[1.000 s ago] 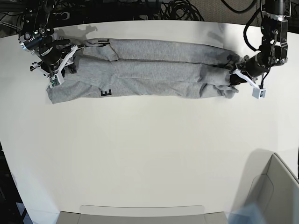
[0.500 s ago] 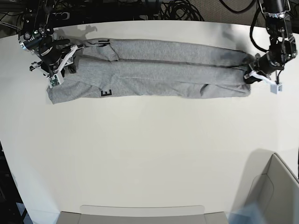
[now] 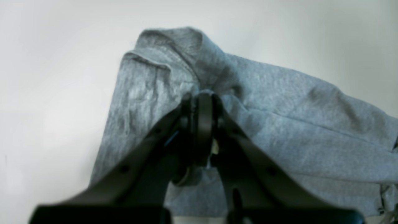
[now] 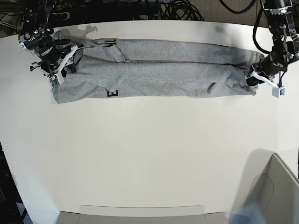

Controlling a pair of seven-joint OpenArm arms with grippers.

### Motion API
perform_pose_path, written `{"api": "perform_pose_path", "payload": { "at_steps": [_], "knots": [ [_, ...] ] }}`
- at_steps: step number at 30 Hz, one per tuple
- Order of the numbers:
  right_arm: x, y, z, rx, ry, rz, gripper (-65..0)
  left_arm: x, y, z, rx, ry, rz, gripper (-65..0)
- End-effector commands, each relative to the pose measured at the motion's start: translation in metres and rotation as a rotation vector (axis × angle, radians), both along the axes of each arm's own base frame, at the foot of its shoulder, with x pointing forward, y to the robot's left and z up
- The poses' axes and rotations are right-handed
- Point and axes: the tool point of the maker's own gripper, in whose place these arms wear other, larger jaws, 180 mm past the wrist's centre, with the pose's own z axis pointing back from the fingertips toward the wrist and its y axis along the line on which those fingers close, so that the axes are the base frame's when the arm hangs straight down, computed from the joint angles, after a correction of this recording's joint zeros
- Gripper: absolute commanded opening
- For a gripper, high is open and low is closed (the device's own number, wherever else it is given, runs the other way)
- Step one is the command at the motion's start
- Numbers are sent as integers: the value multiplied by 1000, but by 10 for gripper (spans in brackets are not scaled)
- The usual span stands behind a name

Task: Fold the T-shirt properly
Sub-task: 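Hold both shirt ends and adjust the left gripper's grip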

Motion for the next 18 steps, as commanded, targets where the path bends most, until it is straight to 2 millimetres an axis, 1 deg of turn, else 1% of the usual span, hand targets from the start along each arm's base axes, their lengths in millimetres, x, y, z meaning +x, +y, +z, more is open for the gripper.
{"api": "perform_pose_path", "payload": {
  "at_steps": [1, 5, 7, 9, 11, 12, 16, 18],
  "knots": [
    [7, -1, 11, -3, -44, 8, -439, 7, 6, 9, 17, -31, 3, -650],
    [7, -1, 11, -5, -44, 8, -439, 1, 22, -1, 87, -6, 25, -650],
    [7, -1, 11, -5, -44, 8, -439, -2, 30, -3, 144, 6, 21, -598],
    [7, -1, 11, -5, -44, 8, -439, -9, 34, -5, 185, 19, 12, -534],
    [7, -1, 11, -4, -44, 10, -439, -10, 34, -1, 217, -3, 1, -481],
    [7, 0, 11, -4, -44, 11, -439, -10, 33, 2, 227, -13, -7, -467],
    [8, 0, 11, -3, -45, 12, -439, -13, 27, 3, 233, -13, -29, -462],
    [8, 0, 11, -3, -45, 12, -439, -15, 33, 2, 251, -2, -6, -462]
  ]
}}
